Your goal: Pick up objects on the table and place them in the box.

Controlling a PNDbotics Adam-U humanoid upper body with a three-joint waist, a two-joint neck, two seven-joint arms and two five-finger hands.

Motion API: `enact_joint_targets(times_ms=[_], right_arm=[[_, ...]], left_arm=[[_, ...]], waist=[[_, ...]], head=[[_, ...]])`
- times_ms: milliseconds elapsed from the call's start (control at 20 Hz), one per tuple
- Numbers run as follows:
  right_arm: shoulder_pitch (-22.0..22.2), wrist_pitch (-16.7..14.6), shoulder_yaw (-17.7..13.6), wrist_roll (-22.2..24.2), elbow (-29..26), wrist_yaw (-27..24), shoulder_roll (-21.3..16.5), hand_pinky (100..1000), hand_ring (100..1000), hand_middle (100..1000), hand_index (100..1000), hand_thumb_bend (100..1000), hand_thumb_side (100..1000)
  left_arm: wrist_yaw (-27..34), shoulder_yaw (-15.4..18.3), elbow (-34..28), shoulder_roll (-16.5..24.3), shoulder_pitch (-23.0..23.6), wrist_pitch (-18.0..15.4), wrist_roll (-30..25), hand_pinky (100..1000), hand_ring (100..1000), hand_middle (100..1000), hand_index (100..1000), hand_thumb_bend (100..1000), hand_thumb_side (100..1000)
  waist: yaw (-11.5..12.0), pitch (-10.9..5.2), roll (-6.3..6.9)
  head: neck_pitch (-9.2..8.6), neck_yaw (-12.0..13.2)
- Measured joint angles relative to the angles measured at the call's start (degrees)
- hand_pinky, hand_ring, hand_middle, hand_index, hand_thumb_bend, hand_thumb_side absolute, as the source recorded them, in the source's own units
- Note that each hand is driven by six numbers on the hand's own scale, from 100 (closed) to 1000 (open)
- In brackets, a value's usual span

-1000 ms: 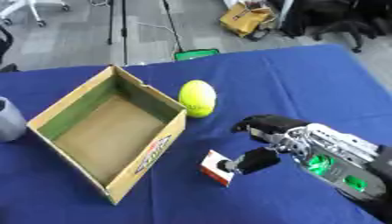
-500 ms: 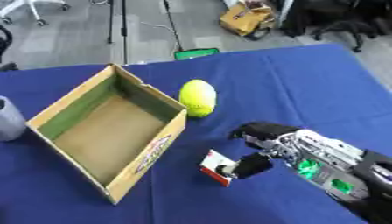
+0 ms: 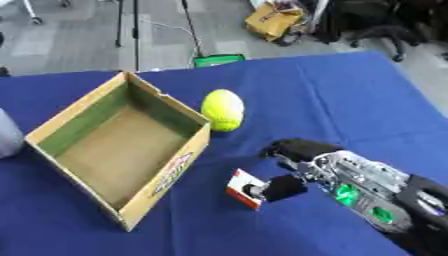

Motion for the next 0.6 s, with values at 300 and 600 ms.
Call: enact_joint_targets(times_ms=[300,600], right_arm=[[1.03,-2.85,-1.20,-1.39,0.01,6.91,1.61,946,961,855,919,448,952],[1.62,-5.03,-1.44,-1.14,-0.01,10.87,2.57,941,962,859,923,439,946]], left_arm=[[-0.08,0.26,0.00,0.00,0.04,0.25,0.25,931,902,889,951,100,1000],[-0.08,0.26,0.00,0.00,0.04,0.29,0.29,931,898,883,950,100,1000]], waist=[[-0.66,0.00,-0.76],[-0.72,0.00,-0.93]], head=[[0.30,0.49],[0.49,0.53]])
